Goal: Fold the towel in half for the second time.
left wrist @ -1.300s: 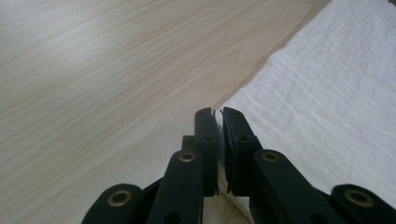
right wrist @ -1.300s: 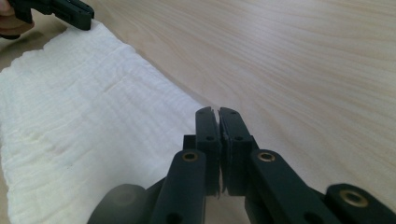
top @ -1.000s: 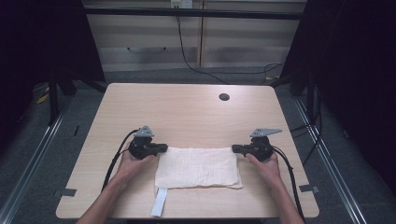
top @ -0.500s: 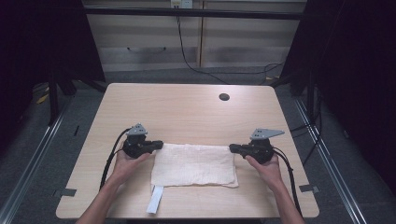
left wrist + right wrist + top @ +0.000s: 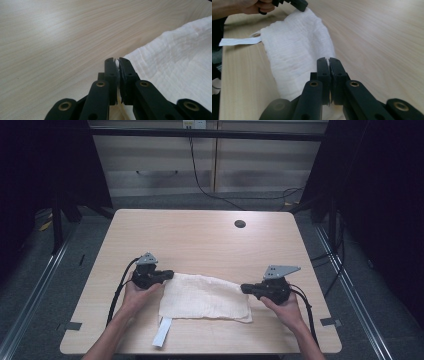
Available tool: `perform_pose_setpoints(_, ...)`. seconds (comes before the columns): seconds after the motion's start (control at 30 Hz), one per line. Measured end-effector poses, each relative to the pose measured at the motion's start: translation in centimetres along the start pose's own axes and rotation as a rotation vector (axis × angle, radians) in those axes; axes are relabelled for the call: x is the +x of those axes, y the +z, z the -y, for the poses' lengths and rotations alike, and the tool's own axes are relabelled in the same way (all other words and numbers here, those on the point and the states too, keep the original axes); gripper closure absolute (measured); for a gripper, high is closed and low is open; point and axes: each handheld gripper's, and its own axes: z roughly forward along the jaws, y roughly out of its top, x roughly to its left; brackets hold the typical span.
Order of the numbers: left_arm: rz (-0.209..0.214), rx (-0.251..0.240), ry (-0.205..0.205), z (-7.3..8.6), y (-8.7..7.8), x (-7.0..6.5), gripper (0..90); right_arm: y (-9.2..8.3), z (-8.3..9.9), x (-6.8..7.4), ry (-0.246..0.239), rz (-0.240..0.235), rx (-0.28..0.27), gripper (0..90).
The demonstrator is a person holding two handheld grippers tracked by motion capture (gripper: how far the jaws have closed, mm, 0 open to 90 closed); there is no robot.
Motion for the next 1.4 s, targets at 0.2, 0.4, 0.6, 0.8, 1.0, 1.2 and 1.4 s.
perform_pose_setpoints(0.2, -0.013, -0.004, -0.012, 0.3, 0.1, -0.2, 85.9, -0.1, 1.2, 1.4, -0.018, -0.042, 0.057, 87.8)
perform_pose_setpoints(0.4, -0.021, -0.001, -0.001, 0.2, 0.3, -0.5, 85.9, 0.2, 1.9, 2.0, -0.015, -0.082, 0.102, 87.8)
perform_pose_setpoints(0.6, -0.023, -0.01, 0.002, 0.2, 0.2, -0.5, 85.9, 1.3, 2.7, 2.8, -0.014, -0.158, 0.165, 87.8)
perform_pose_setpoints(0.8, -0.019, -0.021, 0.005, 0.0, 0.1, -0.6, 85.9, 2.7, 3.4, 2.8, -0.026, -0.166, 0.238, 88.0)
perform_pose_setpoints(1.0, 0.001, -0.073, -0.005, -1.0, -0.4, -0.9, 85.7, 2.9, 3.1, 2.4, -0.036, -0.092, 0.247, 88.3)
perform_pose_setpoints(1.2, 0.008, -0.123, 0.011, -2.3, -1.2, -1.3, 85.7, 3.3, 2.7, 1.3, -0.005, -0.04, 0.239, 88.4)
perform_pose_setpoints(1.4, 0.025, -0.133, 0.068, -4.0, -1.3, -2.2, 85.5, 3.7, 2.0, 0.0, 0.038, 0.047, 0.244, 88.5)
